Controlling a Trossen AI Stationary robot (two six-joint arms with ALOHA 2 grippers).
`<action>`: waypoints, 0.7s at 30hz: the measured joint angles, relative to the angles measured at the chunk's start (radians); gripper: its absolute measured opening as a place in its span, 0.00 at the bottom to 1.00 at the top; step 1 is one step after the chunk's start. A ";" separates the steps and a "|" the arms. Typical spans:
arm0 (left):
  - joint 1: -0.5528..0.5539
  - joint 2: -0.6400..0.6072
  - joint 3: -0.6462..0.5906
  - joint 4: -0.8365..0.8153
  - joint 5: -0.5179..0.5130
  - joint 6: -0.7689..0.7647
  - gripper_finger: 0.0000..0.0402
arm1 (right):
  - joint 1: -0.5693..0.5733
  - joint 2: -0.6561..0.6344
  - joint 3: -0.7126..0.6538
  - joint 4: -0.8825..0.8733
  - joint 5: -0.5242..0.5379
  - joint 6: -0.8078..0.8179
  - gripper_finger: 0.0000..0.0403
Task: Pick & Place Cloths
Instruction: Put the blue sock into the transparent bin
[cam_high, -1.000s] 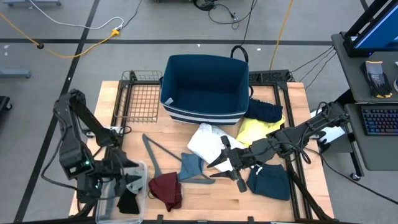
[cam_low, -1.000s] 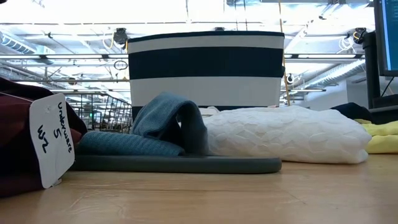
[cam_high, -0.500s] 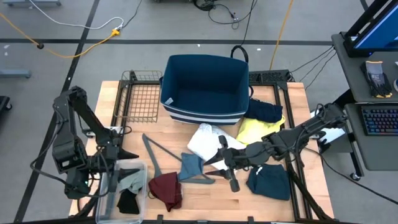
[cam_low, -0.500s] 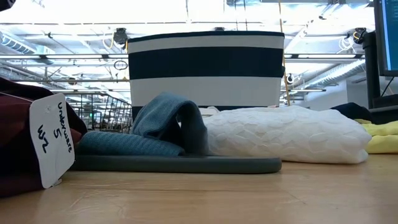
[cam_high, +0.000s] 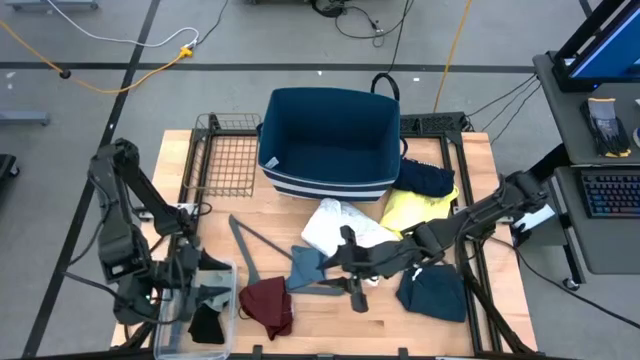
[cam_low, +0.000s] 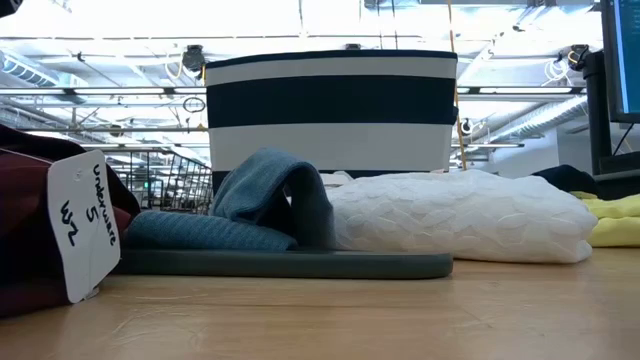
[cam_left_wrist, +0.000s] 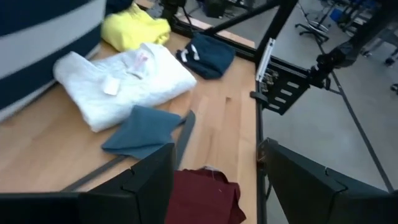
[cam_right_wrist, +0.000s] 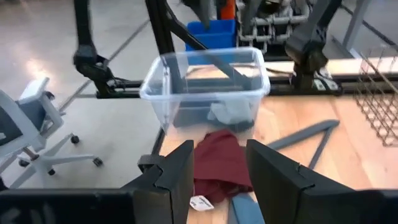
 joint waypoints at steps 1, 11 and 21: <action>0.007 -0.002 -0.014 0.030 0.009 0.023 0.62 | -0.003 0.012 0.000 0.003 0.000 0.006 0.35; 0.032 -0.152 -0.126 0.170 0.056 0.215 0.62 | -0.022 0.132 0.095 -0.175 -0.002 0.100 0.35; 0.029 -0.317 -0.241 0.207 0.104 0.276 0.62 | -0.038 0.289 0.350 -0.510 -0.003 0.263 0.35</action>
